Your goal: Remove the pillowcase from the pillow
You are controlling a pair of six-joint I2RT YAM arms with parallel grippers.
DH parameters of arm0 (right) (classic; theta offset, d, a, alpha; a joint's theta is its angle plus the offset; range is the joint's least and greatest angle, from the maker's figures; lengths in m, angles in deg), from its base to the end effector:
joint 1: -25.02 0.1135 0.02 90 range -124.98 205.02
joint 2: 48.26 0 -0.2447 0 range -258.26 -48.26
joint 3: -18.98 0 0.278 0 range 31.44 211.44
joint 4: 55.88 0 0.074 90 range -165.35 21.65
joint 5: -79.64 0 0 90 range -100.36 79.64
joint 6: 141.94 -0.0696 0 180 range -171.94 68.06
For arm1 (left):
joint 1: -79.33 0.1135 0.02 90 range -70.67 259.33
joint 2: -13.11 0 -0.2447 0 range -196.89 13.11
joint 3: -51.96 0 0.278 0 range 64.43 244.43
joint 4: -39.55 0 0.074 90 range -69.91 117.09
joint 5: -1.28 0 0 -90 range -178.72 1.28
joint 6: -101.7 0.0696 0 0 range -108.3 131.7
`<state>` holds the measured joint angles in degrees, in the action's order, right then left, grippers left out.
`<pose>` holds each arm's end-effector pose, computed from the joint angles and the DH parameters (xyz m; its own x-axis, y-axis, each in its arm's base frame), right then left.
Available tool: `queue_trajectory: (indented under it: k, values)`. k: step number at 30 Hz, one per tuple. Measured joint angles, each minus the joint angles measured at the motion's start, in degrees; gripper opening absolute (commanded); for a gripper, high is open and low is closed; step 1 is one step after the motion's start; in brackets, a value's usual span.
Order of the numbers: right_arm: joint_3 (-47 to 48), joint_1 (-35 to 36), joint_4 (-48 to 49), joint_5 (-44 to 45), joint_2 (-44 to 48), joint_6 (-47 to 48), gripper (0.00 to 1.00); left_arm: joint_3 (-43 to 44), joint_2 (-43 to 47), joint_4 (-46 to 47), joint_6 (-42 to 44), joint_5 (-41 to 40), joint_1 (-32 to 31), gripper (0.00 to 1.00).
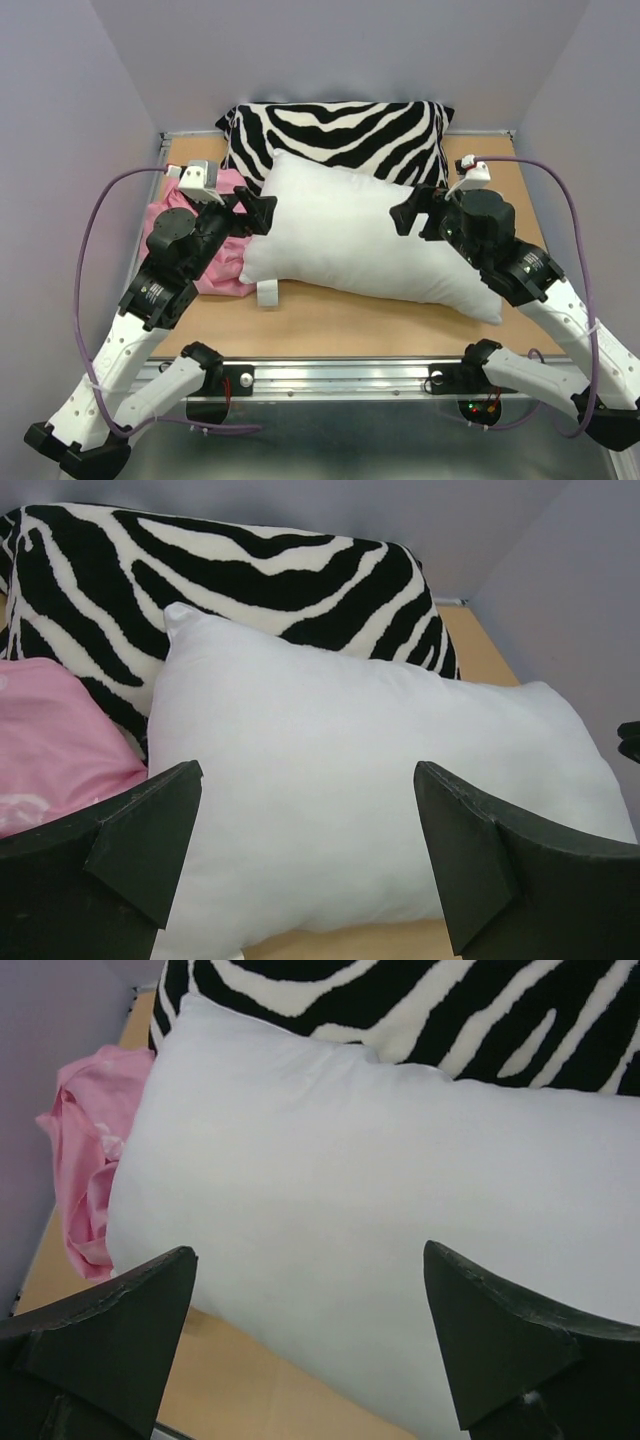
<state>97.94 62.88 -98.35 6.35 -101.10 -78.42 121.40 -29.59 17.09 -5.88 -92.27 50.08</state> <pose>0.2150 0.1418 0.3913 -0.3639 0.2580 -0.8950 -0.2321 0.9054 0.3554 0.2041 -0.1094 0.4152 -0.0690 -0.3069 -0.9492 0.4332 0.8479 -0.3056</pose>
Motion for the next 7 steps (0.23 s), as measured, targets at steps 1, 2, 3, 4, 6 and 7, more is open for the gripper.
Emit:
queue_trajectory:
  k: [1,2,3,4,6,7]
  values:
    - [-1.14,0.00,-0.35,0.39,0.44,-0.33,1.00,-0.57,0.48,-0.02,0.00,0.04,0.00,0.99]
    - [-1.92,0.00,-0.61,0.68,0.81,-0.44,1.00,-0.83,0.63,0.07,0.02,0.04,0.00,0.99]
    - [-2.19,0.00,-0.74,0.81,1.05,-0.48,1.00,-1.11,0.85,0.11,0.04,0.07,0.00,0.99]
    - [-2.60,0.00,-0.83,1.01,1.57,-0.57,1.00,-1.18,0.98,0.07,0.07,0.09,0.00,0.99]
    - [-2.64,0.00,-0.94,1.38,2.51,-0.55,1.00,-1.25,1.16,0.59,0.11,0.13,0.00,0.99]
    - [-2.64,0.00,-0.85,1.46,2.91,-0.55,1.00,-1.25,1.27,0.79,0.15,0.20,0.00,0.99]
